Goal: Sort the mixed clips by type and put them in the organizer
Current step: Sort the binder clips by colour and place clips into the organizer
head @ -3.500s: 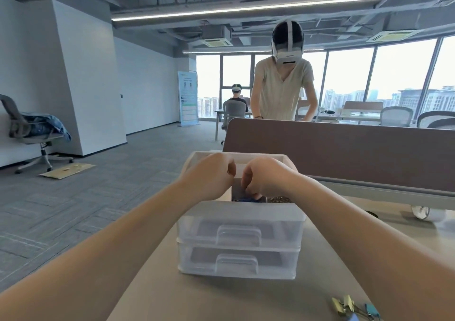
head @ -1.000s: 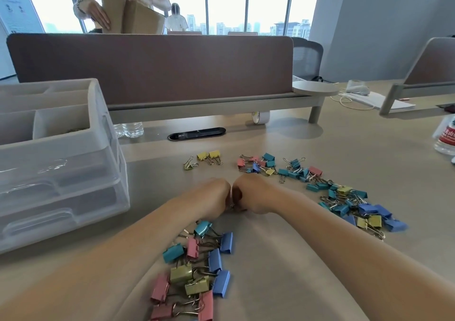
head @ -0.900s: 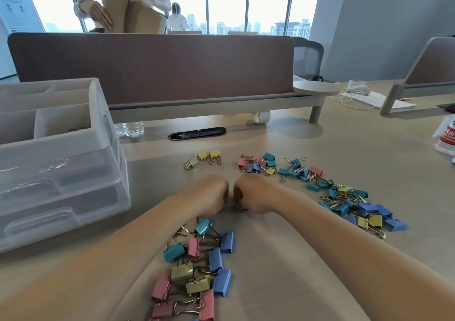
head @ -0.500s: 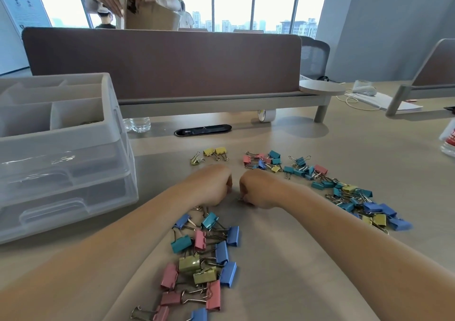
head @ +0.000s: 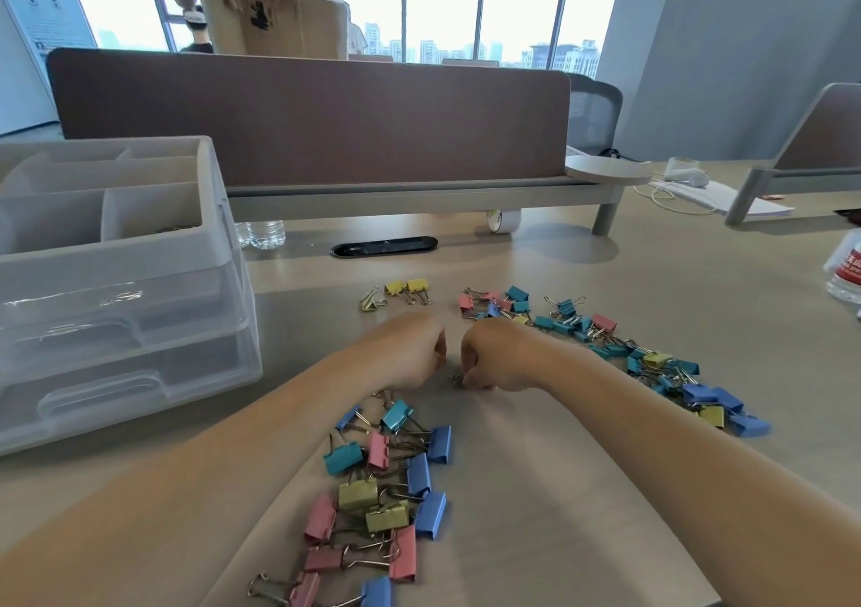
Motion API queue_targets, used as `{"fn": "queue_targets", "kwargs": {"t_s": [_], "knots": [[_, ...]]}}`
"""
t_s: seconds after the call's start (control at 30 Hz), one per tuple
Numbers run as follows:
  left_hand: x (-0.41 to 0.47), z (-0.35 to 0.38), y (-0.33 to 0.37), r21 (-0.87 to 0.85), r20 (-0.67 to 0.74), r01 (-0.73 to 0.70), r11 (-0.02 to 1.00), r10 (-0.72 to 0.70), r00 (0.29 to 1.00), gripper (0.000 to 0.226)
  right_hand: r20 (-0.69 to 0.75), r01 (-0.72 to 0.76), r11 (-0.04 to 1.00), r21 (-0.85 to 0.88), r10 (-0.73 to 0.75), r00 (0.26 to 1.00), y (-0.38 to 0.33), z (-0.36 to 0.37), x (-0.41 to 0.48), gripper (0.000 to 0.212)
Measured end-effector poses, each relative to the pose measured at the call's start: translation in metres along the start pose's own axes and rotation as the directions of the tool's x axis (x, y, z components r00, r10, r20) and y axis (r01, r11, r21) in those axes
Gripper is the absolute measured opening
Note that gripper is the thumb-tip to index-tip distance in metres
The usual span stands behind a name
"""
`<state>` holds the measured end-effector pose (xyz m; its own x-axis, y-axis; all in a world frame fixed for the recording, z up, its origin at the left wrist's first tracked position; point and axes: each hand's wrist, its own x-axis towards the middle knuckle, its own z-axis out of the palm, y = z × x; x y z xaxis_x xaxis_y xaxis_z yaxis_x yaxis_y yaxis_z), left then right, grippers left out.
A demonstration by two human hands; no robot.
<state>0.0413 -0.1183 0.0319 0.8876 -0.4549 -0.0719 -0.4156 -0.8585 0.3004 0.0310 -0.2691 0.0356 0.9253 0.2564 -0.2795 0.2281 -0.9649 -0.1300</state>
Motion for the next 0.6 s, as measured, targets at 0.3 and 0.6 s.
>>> {"fn": "queue_targets", "kwargs": {"t_s": [0.3,0.6], "knots": [[-0.0026,-0.0013,0.0015,-0.003,0.024,0.025,1.000,-0.025,0.999,0.020,0.010,-0.010,0.975,-0.220,0.013,1.000,-0.0094,0.0035,0.0064,0.036],[-0.0065,-0.0037,0.0008,-0.020,0.018,0.008,1.000,-0.008,1.000,0.022,0.066,-0.022,0.978,-0.208,0.036,0.997,-0.0091,0.0029,0.0033,0.029]]}}
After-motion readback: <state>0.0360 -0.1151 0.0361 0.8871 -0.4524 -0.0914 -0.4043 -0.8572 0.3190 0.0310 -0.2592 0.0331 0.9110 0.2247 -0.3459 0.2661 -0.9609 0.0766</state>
